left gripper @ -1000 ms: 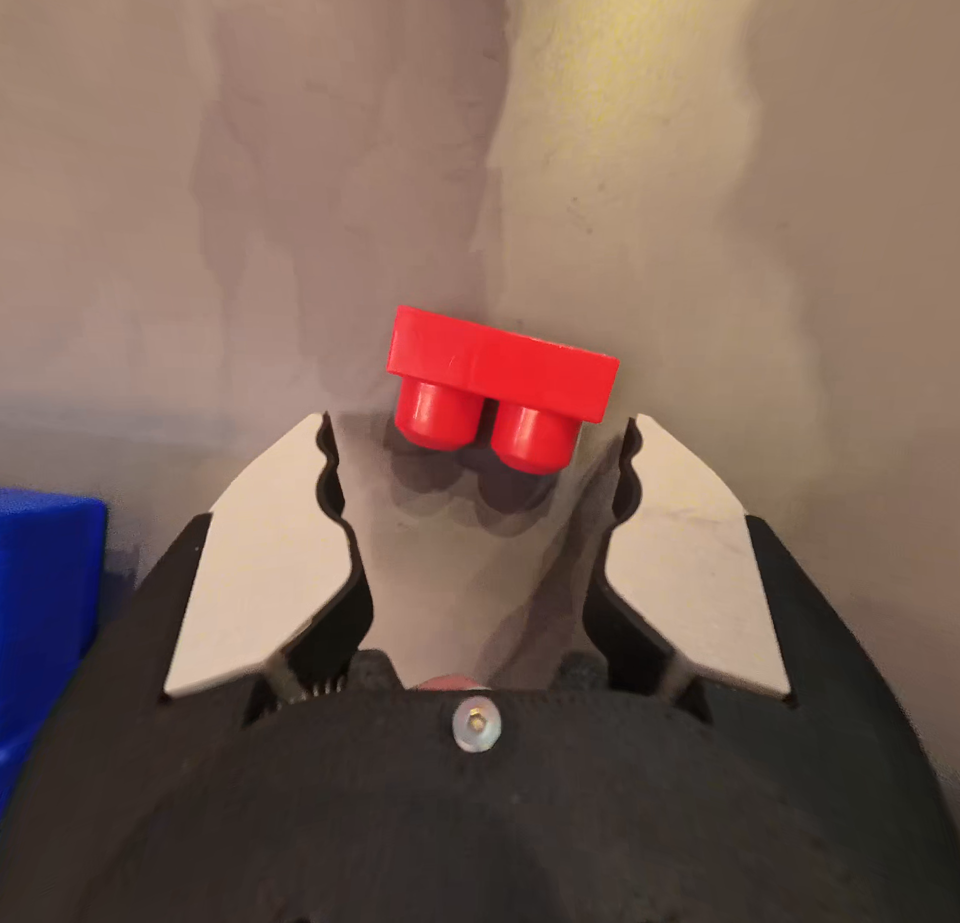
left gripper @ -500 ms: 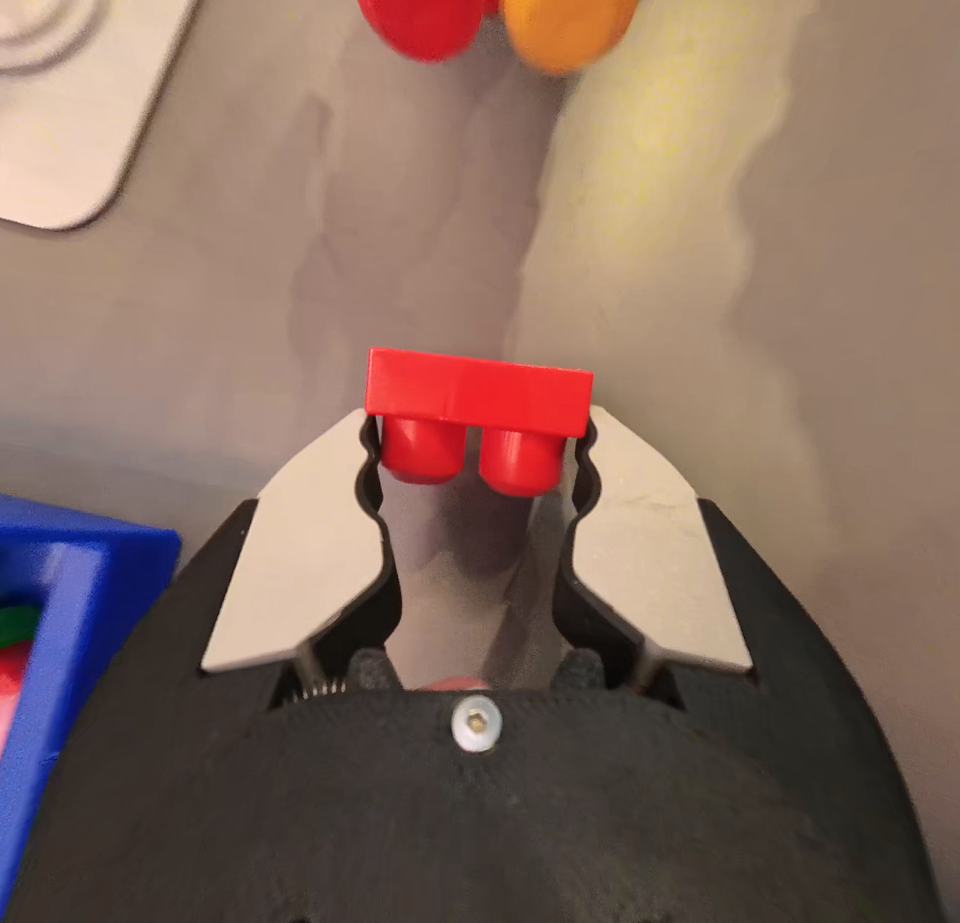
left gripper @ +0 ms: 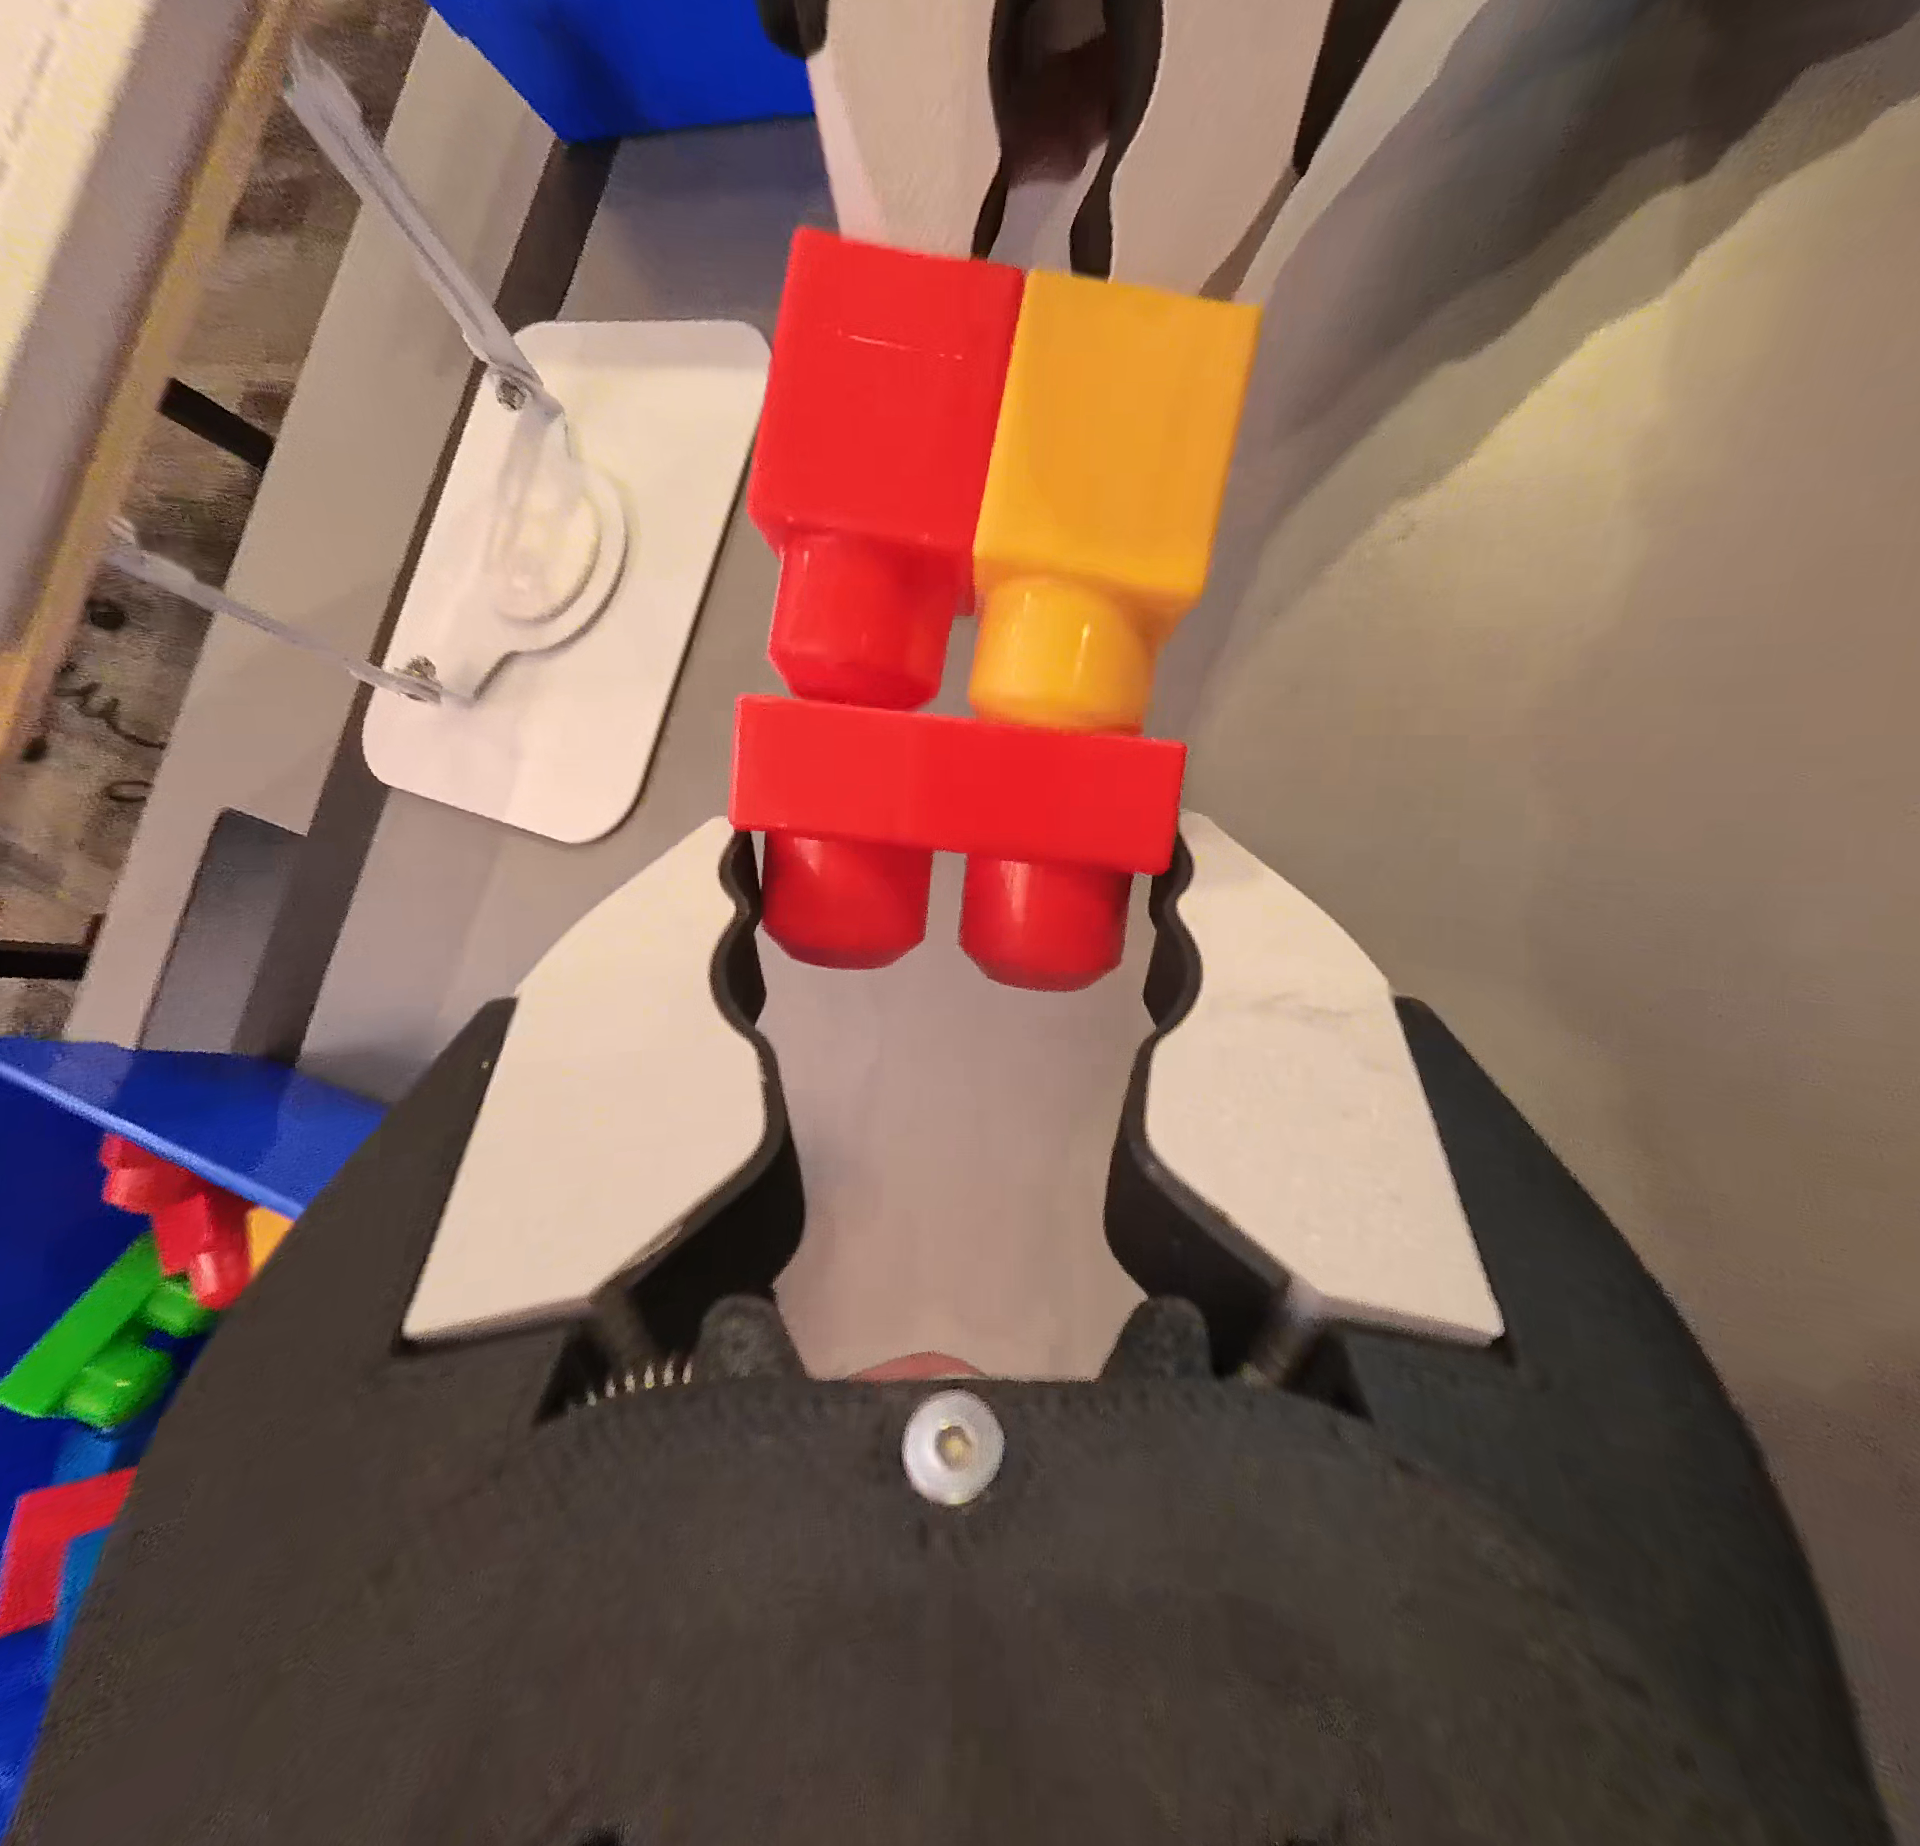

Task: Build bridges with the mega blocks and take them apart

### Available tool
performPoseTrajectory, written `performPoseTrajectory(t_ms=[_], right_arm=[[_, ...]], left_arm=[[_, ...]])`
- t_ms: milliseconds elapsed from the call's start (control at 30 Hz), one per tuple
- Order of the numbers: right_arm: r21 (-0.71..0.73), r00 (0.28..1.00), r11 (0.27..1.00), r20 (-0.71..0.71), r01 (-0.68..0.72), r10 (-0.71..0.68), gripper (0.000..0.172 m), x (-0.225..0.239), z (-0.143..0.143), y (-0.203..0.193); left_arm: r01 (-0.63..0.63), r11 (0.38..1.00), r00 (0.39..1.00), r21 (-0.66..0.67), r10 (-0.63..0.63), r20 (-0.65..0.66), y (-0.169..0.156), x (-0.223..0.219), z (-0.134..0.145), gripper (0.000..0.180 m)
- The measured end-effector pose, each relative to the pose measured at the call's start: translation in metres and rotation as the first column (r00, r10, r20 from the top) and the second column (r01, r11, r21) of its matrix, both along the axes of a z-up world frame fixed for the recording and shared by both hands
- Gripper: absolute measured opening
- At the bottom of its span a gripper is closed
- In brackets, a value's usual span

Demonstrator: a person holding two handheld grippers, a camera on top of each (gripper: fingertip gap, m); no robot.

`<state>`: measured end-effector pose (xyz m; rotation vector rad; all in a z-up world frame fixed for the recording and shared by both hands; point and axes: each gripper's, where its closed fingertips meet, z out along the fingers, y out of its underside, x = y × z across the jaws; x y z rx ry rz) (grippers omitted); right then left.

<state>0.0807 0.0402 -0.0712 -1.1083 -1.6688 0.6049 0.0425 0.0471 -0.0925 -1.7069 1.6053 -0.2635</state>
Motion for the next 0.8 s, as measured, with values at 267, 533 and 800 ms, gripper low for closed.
performPoseTrajectory(t_ms=[267, 533, 800], right_arm=[[0.062, 1.000, 0.998, -0.007, -0.018, 0.018, 0.010, 0.006, 0.012, -0.004], [0.130, 0.997, 0.991, -0.068, -0.029, 0.038, 0.010, 0.010, 0.031, -0.010], [0.159, 0.998, 0.987, -0.064, -0.007, 0.018, 0.009, 0.011, 0.037, -0.011]], left_arm=[[0.033, 0.997, 0.999, 0.076, -0.030, -0.044, -0.004, 0.017, 0.020, 0.072], [0.051, 0.991, 0.998, 0.126, -0.055, 0.031, -0.010, 0.025, 0.040, 0.071], [0.031, 0.973, 0.999, 0.228, -0.027, -0.019, -0.010, 0.032, 0.049, 0.071]])
